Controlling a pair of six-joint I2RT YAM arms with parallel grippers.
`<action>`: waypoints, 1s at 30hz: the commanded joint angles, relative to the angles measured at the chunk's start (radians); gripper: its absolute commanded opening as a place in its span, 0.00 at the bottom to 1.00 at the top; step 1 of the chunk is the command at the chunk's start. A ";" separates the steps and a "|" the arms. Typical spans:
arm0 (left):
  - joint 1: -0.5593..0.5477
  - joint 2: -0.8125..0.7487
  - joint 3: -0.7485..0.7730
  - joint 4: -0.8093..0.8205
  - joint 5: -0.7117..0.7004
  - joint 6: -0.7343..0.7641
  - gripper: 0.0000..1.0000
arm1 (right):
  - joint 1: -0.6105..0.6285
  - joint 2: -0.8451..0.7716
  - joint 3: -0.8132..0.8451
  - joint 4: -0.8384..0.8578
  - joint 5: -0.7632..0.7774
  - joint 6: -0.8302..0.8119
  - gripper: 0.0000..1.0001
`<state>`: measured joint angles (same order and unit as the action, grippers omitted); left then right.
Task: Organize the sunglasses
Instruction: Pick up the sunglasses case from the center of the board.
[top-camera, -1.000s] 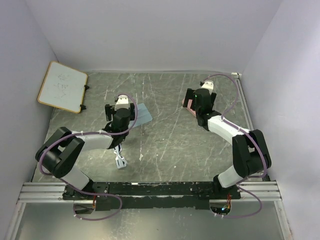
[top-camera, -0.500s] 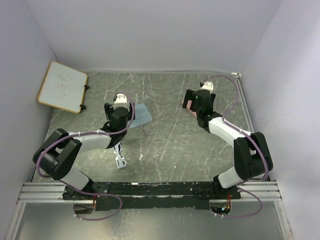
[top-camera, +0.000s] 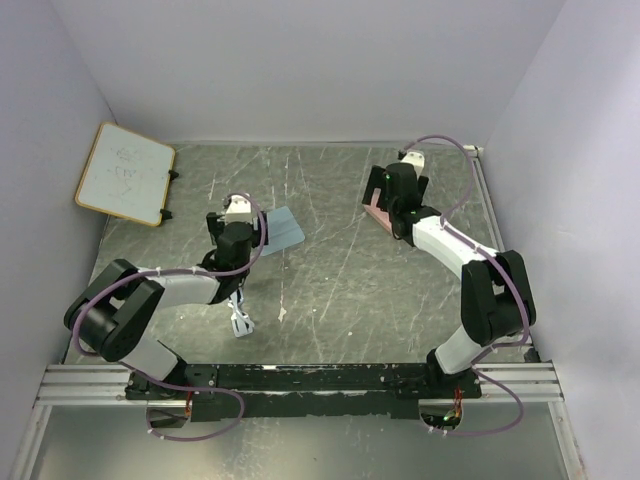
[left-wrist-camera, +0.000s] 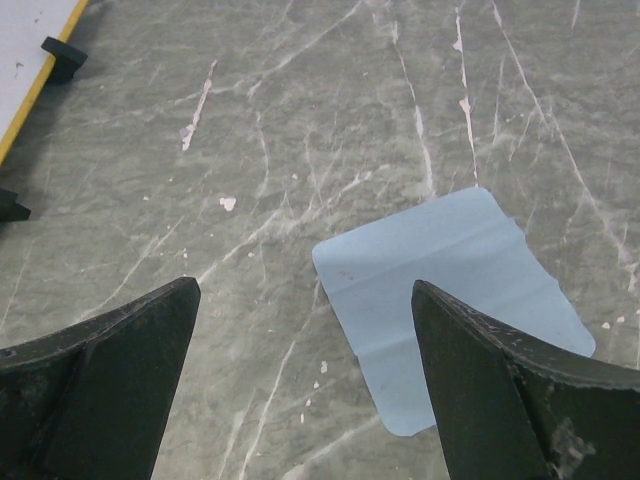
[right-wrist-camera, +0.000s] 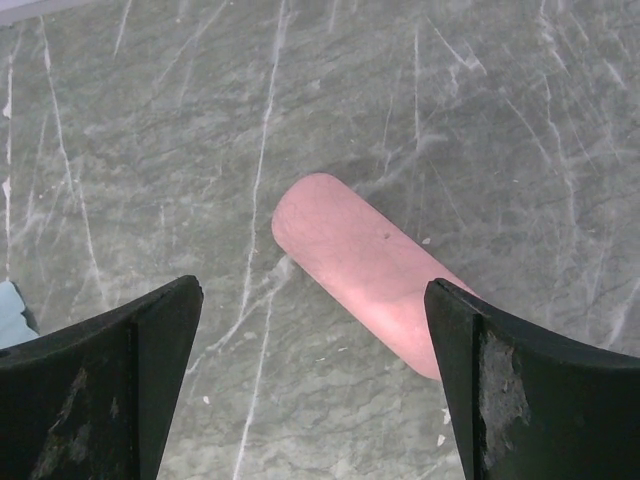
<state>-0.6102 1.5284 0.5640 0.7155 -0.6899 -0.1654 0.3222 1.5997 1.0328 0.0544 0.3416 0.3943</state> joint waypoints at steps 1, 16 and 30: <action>0.015 -0.027 -0.018 0.079 0.062 -0.019 0.99 | 0.001 0.011 0.031 -0.052 0.018 -0.093 0.94; 0.075 -0.011 0.021 -0.038 0.183 -0.114 0.99 | -0.003 0.198 0.232 -0.278 -0.005 -0.342 0.83; 0.077 -0.007 0.014 -0.043 0.207 -0.128 0.99 | -0.107 0.280 0.262 -0.266 -0.188 -0.426 0.88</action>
<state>-0.5381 1.5276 0.5663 0.6743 -0.5106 -0.2745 0.2462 1.8626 1.2633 -0.2077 0.2329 0.0013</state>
